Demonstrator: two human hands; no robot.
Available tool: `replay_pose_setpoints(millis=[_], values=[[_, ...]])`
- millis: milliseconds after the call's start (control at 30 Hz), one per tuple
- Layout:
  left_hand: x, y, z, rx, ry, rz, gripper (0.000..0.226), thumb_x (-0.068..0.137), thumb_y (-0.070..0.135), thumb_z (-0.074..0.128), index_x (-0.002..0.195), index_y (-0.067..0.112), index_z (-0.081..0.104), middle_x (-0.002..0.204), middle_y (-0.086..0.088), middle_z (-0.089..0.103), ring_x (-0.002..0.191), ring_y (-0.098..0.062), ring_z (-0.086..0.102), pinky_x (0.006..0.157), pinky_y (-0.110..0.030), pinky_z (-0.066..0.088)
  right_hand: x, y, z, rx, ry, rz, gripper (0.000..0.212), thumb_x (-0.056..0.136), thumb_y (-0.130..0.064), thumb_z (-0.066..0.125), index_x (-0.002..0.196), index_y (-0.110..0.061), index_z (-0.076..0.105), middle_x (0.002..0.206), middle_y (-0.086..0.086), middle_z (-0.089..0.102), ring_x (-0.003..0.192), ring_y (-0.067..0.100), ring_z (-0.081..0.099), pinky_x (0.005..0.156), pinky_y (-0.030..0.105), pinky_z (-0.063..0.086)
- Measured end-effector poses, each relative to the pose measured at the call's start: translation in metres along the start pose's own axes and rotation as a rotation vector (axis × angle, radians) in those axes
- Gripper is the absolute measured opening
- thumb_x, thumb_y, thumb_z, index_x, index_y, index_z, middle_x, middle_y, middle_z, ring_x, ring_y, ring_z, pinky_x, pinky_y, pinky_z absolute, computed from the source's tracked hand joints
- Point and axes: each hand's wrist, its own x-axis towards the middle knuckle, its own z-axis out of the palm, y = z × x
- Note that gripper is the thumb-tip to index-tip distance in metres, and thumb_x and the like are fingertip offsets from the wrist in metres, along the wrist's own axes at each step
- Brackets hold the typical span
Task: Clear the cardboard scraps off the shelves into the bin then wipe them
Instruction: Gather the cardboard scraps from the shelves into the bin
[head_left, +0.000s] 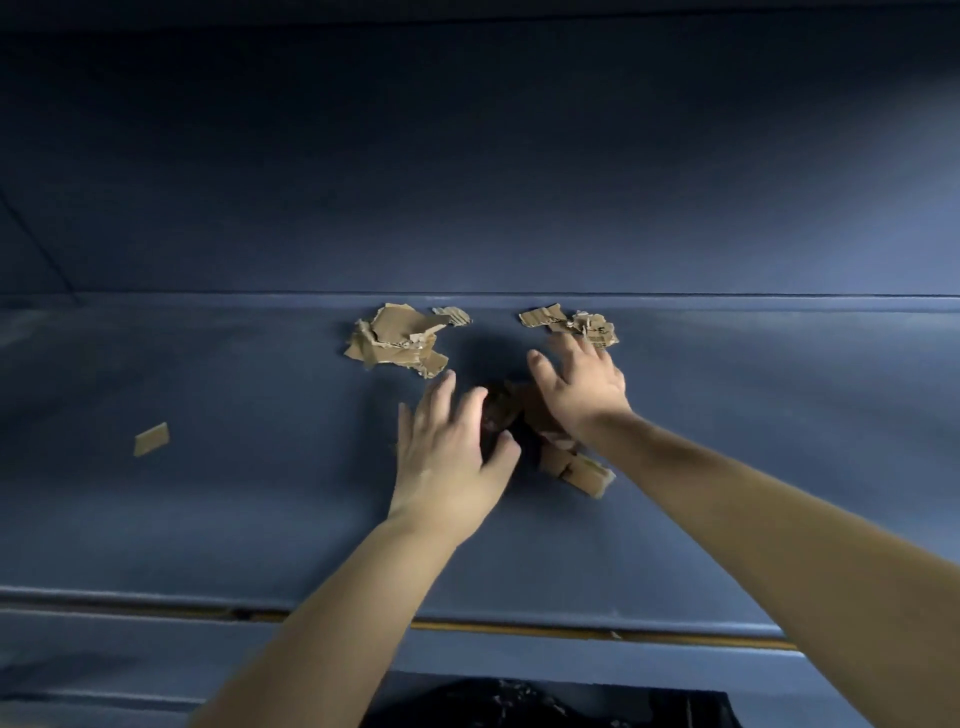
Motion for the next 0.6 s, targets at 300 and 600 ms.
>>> replay_pose_setpoints(millis=[300,600], values=[[0.069,-0.069,-0.027,0.046,-0.004,-0.122,0.064,0.088,0.054,0.043,0.144,0.038,0.017,0.158,-0.003,-0.007,0.145,-0.031,-0.003,0.116,-0.049,0.008,0.059,0.025,-0.002,-0.105,0.053,0.166,0.05,0.093,-0.042,0.039,0.139,-0.023,0.035,0.146,0.008,0.034,0.134,0.033,0.029,0.108,0.038,0.026],[0.114,-0.06,-0.008,0.073,-0.037,-0.178,0.054,0.092,0.052,0.031,0.144,0.042,0.015,0.158,-0.004,-0.01,0.144,-0.036,-0.003,0.116,-0.048,0.005,0.085,0.019,0.016,-0.257,-0.075,0.065,0.054,0.095,-0.052,0.023,0.145,-0.032,0.021,0.157,0.0,0.014,0.146,0.029,0.005,0.117,0.047,0.008]])
